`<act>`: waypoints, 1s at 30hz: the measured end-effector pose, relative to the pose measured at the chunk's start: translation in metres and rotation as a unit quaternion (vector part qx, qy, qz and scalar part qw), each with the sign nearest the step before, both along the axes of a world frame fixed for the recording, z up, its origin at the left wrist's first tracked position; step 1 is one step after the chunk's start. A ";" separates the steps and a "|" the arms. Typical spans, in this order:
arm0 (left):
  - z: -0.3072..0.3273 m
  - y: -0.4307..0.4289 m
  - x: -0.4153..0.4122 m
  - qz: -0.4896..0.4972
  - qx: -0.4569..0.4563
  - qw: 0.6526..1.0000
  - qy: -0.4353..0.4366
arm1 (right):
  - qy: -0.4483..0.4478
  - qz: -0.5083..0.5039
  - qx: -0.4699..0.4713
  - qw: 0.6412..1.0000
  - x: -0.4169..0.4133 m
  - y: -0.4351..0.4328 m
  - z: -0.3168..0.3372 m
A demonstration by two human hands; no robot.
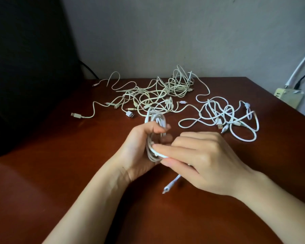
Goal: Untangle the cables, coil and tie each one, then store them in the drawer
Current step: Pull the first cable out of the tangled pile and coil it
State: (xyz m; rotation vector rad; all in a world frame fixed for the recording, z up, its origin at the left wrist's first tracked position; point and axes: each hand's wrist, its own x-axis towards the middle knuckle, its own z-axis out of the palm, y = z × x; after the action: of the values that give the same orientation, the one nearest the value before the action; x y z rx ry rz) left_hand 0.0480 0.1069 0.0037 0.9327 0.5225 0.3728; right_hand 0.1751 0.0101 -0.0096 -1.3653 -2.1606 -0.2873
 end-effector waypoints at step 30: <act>-0.004 -0.013 0.001 -0.285 0.087 0.954 -0.001 | 0.174 -0.061 0.072 0.980 0.007 0.000 0.011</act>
State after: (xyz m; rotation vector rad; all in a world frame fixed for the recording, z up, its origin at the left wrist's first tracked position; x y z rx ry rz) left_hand 0.0488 0.0941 0.0002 1.2059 0.2005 -0.1076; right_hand 0.1819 0.0098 0.0010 -1.3552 -1.7400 -0.2276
